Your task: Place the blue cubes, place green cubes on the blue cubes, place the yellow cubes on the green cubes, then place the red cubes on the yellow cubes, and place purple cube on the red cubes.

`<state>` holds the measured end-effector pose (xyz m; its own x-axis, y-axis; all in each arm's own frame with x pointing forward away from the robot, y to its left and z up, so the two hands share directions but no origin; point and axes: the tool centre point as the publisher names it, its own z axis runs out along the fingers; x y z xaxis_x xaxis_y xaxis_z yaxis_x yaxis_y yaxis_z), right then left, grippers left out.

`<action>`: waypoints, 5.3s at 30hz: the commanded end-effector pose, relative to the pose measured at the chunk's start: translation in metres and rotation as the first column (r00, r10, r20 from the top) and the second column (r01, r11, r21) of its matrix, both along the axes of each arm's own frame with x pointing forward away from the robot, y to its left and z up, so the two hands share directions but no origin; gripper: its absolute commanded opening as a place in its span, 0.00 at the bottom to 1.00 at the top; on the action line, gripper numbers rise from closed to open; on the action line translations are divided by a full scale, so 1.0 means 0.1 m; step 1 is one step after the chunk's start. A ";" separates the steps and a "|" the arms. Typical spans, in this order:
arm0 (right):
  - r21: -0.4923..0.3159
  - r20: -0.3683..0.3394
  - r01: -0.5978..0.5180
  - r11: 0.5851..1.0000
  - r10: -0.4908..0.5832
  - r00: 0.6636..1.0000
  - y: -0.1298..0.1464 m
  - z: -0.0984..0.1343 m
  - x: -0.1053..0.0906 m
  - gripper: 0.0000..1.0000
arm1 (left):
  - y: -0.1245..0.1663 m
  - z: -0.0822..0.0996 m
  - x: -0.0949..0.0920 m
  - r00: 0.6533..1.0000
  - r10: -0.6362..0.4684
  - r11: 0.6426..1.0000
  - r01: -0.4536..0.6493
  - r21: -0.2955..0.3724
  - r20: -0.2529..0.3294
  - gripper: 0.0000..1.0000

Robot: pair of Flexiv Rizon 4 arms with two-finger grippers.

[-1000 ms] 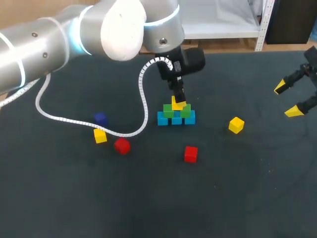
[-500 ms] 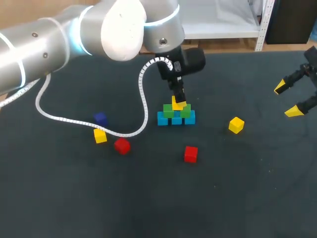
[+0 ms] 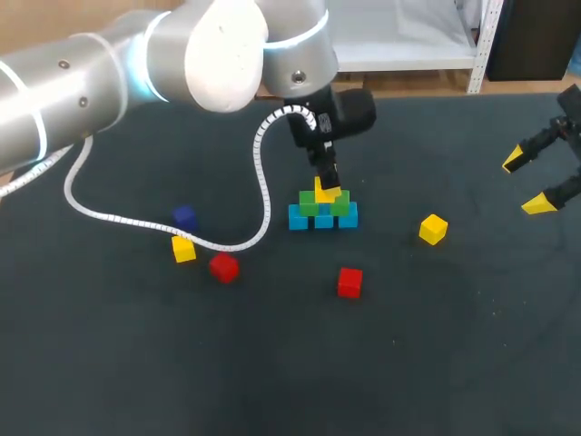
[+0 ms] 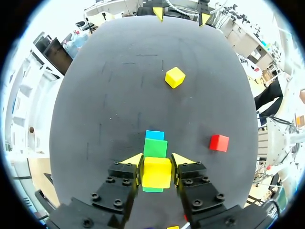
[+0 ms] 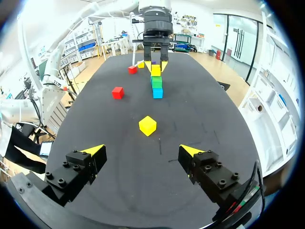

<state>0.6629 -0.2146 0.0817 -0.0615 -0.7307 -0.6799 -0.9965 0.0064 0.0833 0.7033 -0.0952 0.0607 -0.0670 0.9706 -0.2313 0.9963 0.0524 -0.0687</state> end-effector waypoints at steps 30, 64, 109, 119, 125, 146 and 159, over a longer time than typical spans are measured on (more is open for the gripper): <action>0.003 0.000 -0.001 1.000 0.001 1.000 0.00 -0.01 0.01 1.00 | 0.00 -0.02 0.05 1.000 -0.001 1.000 0.001 0.005 -0.013 0.88; 0.003 0.000 -0.001 1.000 0.001 1.000 0.00 -0.01 0.01 1.00 | 0.23 -0.01 -0.14 0.999 0.026 1.000 -0.025 0.012 -0.023 0.80; 0.003 0.000 -0.001 1.000 0.001 1.000 0.00 -0.01 0.01 1.00 | 1.63 0.63 -0.59 0.996 0.080 0.994 -0.076 -0.080 0.045 1.00; 0.003 0.000 -0.001 1.000 0.001 1.000 0.00 -0.01 0.01 1.00 | 2.25 0.37 -0.85 0.994 0.112 0.990 -0.110 -0.091 0.017 1.00; 0.003 0.000 -0.001 1.000 0.001 1.000 0.00 -0.01 0.01 1.00 | 2.53 0.09 -0.88 0.994 0.111 0.987 -0.112 -0.112 -0.010 1.00; 0.003 0.000 -0.001 1.000 0.001 1.000 0.00 -0.01 0.01 1.00 | 2.62 -0.45 -0.77 0.995 0.101 0.978 -0.097 -0.184 0.014 1.00; 0.003 0.000 -0.001 1.000 0.001 1.000 0.00 -0.01 0.01 1.00 | 2.48 -0.55 -0.69 0.993 0.116 0.969 -0.111 -0.220 0.011 1.00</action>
<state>0.6629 -0.2146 0.0817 -0.0615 -0.7307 -0.6799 -0.9965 0.0064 0.0833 0.6311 0.1540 0.0087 -0.1687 0.8824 -0.4392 0.9856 0.1555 -0.0660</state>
